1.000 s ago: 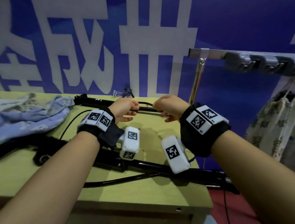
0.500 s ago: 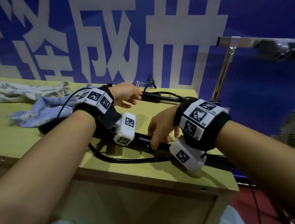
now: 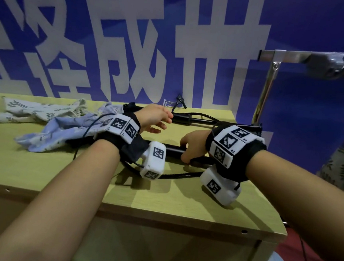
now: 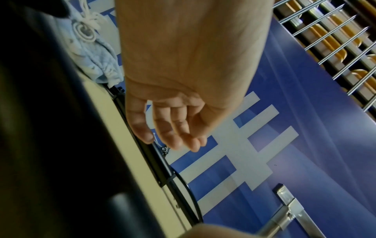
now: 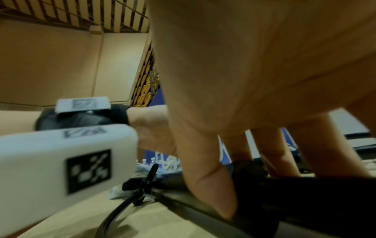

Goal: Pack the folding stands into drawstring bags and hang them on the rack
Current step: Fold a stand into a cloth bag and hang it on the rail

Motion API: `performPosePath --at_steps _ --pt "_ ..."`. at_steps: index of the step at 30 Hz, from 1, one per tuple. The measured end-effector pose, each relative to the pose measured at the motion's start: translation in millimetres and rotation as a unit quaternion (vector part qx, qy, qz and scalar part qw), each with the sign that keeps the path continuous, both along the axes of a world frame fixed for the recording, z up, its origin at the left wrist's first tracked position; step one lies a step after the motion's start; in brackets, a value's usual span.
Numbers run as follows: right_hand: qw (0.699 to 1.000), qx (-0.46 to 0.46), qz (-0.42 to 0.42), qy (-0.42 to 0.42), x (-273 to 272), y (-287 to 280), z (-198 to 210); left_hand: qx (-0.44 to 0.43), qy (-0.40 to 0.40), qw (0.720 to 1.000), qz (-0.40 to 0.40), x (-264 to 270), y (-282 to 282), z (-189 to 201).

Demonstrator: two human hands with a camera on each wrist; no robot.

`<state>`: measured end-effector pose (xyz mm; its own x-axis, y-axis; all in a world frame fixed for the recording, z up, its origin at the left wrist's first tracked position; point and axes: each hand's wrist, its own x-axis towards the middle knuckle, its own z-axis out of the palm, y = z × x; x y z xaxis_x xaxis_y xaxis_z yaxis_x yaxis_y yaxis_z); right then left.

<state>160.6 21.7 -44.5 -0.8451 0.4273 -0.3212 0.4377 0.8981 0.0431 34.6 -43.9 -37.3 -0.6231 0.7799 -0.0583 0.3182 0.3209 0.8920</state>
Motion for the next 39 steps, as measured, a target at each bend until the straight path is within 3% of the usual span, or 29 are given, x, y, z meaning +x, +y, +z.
performPosePath --at_steps 12,15,19,26,34,39 --pt "0.995 -0.045 -0.081 0.031 -26 51 -2 0.151 -0.058 0.985 0.059 -33 40 -39" --pt "0.985 -0.1 -0.11 0.088 -28 62 -4 0.203 -0.066 0.975 0.056 -43 45 -47" --pt "0.937 -0.253 -0.165 0.175 -25 67 -16 0.294 -0.157 0.942 0.047 -57 44 -57" --pt "0.895 -0.332 -0.189 0.231 -33 70 -35 0.29 -0.263 0.92 0.024 -70 37 -58" --pt "0.884 -0.306 -0.187 0.301 -33 75 -44 0.228 -0.23 0.945 0.05 -63 34 -62" --pt "0.871 -0.321 -0.189 0.321 -28 75 -43 0.238 -0.279 0.923 0.112 -62 26 -61"
